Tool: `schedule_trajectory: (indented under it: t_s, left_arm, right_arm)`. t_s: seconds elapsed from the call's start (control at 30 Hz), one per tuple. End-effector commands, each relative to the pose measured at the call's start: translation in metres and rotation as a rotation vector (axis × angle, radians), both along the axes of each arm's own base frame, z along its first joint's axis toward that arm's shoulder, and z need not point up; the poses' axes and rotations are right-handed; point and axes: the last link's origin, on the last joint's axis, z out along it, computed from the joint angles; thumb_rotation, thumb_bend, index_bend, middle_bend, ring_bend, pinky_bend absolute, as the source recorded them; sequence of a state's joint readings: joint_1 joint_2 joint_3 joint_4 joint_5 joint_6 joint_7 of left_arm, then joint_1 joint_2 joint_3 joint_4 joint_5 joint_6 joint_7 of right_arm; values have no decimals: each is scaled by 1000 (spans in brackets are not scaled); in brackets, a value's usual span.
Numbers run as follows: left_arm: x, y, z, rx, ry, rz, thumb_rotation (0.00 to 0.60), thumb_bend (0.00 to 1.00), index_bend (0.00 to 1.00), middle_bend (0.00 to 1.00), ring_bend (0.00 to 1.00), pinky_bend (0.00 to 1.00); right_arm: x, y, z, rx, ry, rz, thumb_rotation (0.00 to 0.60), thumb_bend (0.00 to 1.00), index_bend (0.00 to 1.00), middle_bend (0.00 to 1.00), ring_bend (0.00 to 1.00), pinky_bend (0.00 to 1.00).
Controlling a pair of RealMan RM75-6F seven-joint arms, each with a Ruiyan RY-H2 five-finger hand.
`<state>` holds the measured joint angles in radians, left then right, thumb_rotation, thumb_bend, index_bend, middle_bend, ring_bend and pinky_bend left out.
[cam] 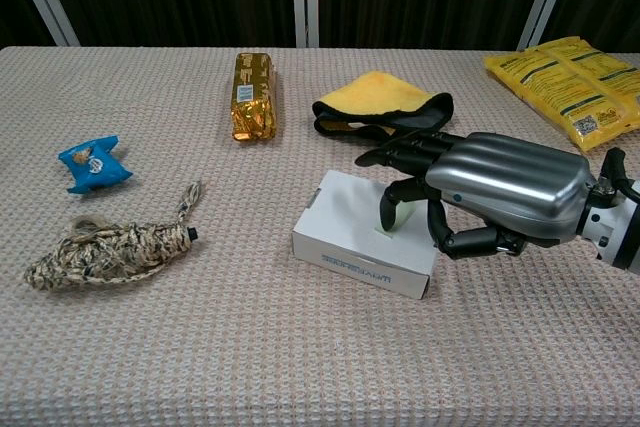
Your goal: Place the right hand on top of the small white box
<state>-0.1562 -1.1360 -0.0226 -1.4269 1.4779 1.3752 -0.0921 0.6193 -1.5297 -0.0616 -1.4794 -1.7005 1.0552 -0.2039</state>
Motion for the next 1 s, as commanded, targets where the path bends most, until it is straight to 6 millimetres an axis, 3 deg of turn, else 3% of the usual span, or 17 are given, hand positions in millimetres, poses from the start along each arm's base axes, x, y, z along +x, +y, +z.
schedule_trajectory:
  t_s: [0.03, 1.0]
  left_arm:
    - [0, 0, -1, -2, 0, -1, 600, 22, 83, 56, 0, 93]
    - [1, 1, -1, -4, -1, -5, 600, 22, 83, 56, 0, 93]
  right_arm:
    - [1, 0, 2, -6, -12, 3, 157, 1000, 358, 0, 0, 0]
    - [-2, 8, 1, 14, -11, 3, 158, 1000, 358, 0, 0, 0]
